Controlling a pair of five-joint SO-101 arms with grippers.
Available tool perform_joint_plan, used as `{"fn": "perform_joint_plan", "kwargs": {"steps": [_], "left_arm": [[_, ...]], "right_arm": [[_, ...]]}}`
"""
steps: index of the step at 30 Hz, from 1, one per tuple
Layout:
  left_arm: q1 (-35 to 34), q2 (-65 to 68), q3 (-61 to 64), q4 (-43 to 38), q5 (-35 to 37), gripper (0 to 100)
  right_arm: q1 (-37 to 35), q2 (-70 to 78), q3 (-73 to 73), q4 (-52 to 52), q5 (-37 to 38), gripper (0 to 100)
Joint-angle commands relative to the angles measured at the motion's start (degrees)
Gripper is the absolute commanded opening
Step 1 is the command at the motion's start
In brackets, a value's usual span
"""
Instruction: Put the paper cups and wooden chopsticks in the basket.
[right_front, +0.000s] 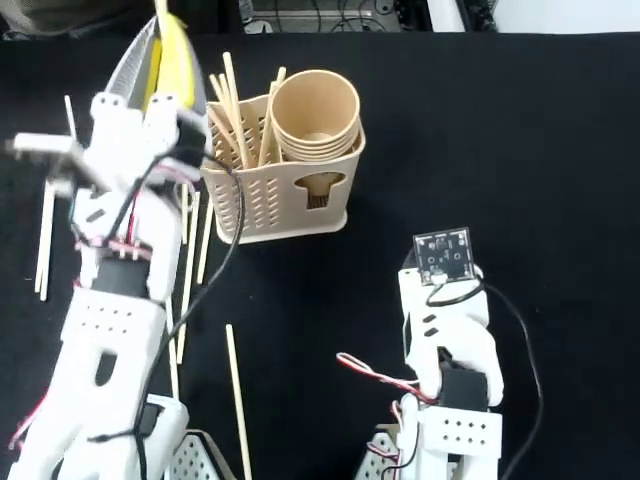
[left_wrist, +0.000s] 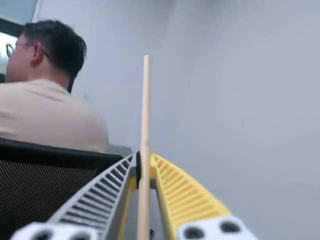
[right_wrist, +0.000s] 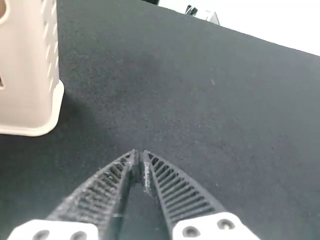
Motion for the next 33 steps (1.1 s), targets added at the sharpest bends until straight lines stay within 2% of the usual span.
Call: {"fn": "perform_joint_plan", "kwargs": {"steps": [1,3,5,7,11,13,15,17,21,24,29,33], "left_arm": [[-1.1,-10.02,10.68,-10.64,-6.51,3],[-1.36,-10.9,12.26,-13.63,-8.62,3],[-1.1,-9.05,10.07,-12.66,-8.18,3],[-0.92,-5.8,5.85,-9.85,-7.82,3],[-1.36,2.99,-3.21,-2.29,0.09,3],[-1.45,6.86,-7.08,2.99,0.44,3],[-3.21,9.05,-11.21,11.34,-1.85,3],[-6.73,9.49,-15.69,23.3,-2.55,3],[-17.19,12.04,-24.31,46.24,-2.99,3],[-24.04,17.05,-27.12,57.32,-3.16,3],[-26.86,31.03,-26.68,62.95,-15.3,3],[-26.42,44.84,-27.21,63.12,-19.96,3]], "right_arm": [[-0.62,-0.57,-0.13,-1.41,0.62,1.3],[-0.7,-0.57,-0.13,-1.49,0.62,1.3],[-0.7,-0.57,-0.13,-1.49,0.62,1.3],[-0.7,-0.57,-0.13,-1.49,0.62,1.3],[-0.62,-0.57,0.22,-1.49,0.62,1.3],[-0.53,-0.57,0.22,-1.49,0.62,1.3],[-0.53,-0.57,0.22,-1.49,0.62,1.3],[-0.53,-0.57,0.22,-1.49,0.62,1.3],[-0.62,-0.57,0.22,-1.49,0.62,1.3],[-0.62,-0.57,0.22,-1.49,0.62,1.3],[-0.62,-0.57,0.22,-1.41,0.62,1.3],[-0.62,-0.57,0.22,-1.41,0.62,1.3]]}}
